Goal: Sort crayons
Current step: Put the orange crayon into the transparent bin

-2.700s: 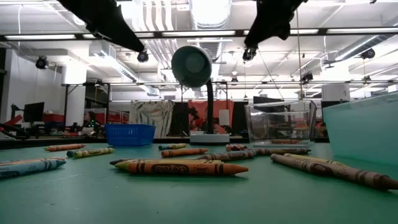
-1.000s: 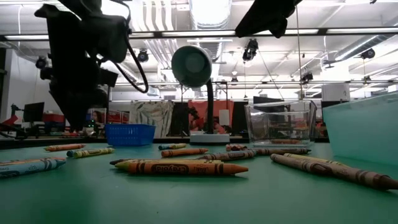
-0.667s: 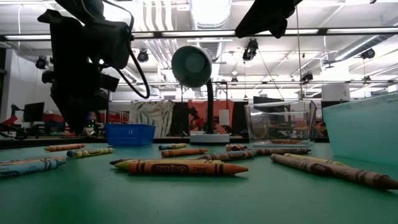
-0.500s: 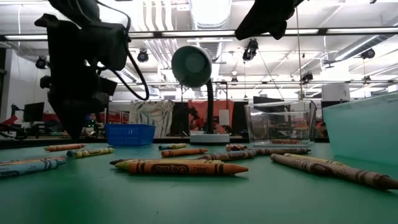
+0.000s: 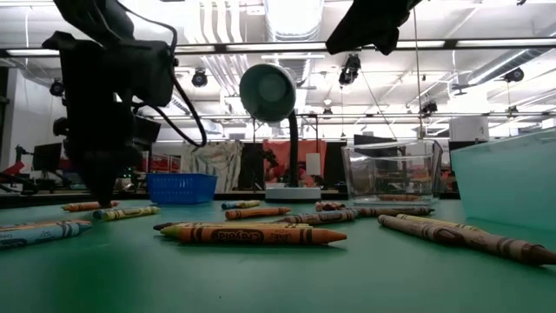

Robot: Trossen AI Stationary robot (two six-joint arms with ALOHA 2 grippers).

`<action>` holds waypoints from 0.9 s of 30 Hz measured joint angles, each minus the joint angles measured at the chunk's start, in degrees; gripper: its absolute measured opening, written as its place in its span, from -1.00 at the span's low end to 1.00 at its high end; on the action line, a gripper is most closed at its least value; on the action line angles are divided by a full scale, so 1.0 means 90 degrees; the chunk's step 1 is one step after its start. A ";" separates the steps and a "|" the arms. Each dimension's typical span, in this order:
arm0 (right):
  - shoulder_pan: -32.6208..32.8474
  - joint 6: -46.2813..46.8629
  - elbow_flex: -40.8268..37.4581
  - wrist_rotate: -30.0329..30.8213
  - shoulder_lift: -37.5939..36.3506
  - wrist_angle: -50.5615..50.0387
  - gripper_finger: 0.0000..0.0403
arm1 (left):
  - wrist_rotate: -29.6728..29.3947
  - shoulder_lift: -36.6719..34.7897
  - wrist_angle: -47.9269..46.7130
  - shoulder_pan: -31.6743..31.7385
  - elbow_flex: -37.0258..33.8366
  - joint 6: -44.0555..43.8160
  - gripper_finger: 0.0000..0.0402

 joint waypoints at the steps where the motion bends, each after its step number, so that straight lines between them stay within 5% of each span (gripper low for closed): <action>1: 0.0000 0.0000 0.0000 0.0000 0.0000 0.0003 -0.76 | 0.0000 0.0000 0.0051 -0.0001 -0.0042 0.0008 -0.33; 27: 0.0000 0.0050 0.0000 0.0001 0.0000 0.0287 -0.76 | 0.0039 -0.0007 0.0381 0.0012 0.0084 0.0566 -0.33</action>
